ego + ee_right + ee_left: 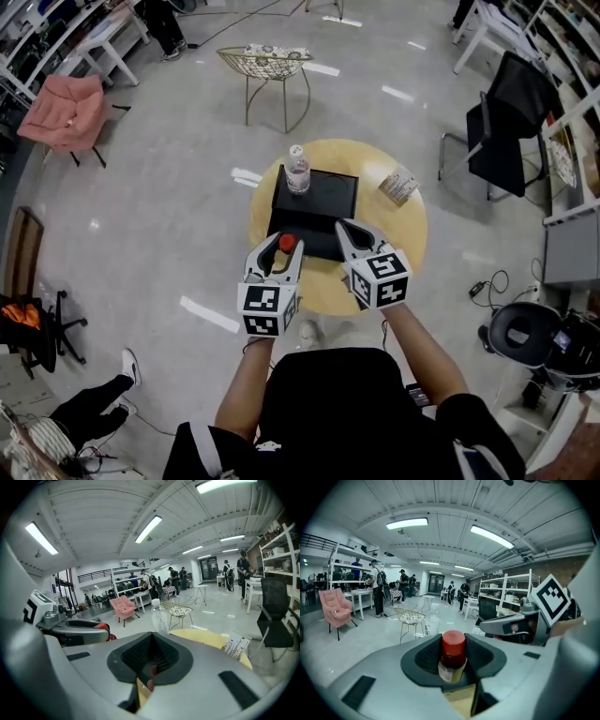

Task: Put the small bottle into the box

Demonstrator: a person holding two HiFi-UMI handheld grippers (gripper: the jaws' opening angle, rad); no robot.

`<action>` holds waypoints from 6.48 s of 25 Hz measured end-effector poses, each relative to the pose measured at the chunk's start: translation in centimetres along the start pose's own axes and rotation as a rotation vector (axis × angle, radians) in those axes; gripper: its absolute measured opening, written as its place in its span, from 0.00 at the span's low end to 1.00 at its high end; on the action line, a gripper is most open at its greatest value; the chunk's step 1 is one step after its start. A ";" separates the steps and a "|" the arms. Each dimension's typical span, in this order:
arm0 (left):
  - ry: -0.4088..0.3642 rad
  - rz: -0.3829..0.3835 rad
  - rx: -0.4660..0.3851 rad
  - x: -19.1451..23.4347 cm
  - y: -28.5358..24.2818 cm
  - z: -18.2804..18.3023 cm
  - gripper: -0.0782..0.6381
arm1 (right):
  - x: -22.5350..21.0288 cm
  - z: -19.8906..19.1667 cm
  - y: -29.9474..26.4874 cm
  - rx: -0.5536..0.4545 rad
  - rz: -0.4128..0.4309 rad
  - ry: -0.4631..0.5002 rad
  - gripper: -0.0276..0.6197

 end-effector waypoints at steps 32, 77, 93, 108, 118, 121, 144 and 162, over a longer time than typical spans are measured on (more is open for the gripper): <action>-0.033 -0.116 0.277 -3.4 -11.8 -15.2 0.32 | -10.2 -12.8 -1.7 0.242 -0.105 -0.162 0.05; -0.106 -0.210 0.354 -7.1 -13.8 -19.2 0.33 | -11.5 -18.2 0.9 0.312 -0.137 -0.244 0.05; -0.107 -0.202 0.289 -6.9 -11.9 -15.8 0.36 | -10.2 -16.2 2.1 0.262 -0.143 -0.291 0.05; -0.059 -0.216 0.122 -8.1 -6.1 -8.1 0.20 | -6.7 -10.8 4.8 0.132 -0.143 -0.232 0.05; -0.082 -0.235 0.037 -8.3 -0.4 -4.9 0.14 | -2.2 -7.4 7.2 0.036 -0.141 -0.172 0.05; -0.090 -0.247 0.011 -8.2 1.4 -4.1 0.13 | -0.6 -6.6 7.9 0.015 -0.141 -0.147 0.05; -0.119 -0.251 -0.218 -11.3 9.4 4.3 0.13 | 5.5 -0.3 13.9 -0.139 -0.126 0.035 0.05; -0.136 -0.167 -0.293 -18.2 15.7 5.6 0.13 | 6.3 0.9 23.3 -0.230 -0.065 0.079 0.05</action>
Point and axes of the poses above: the fingertips, and each gripper's own axes: y backward along the fingers, x to its left, z out of its top, the point moved 1 cm from there along y, backward along the fingers, and after that the axes turned 6 degrees about -x, right-handed, at the moved point
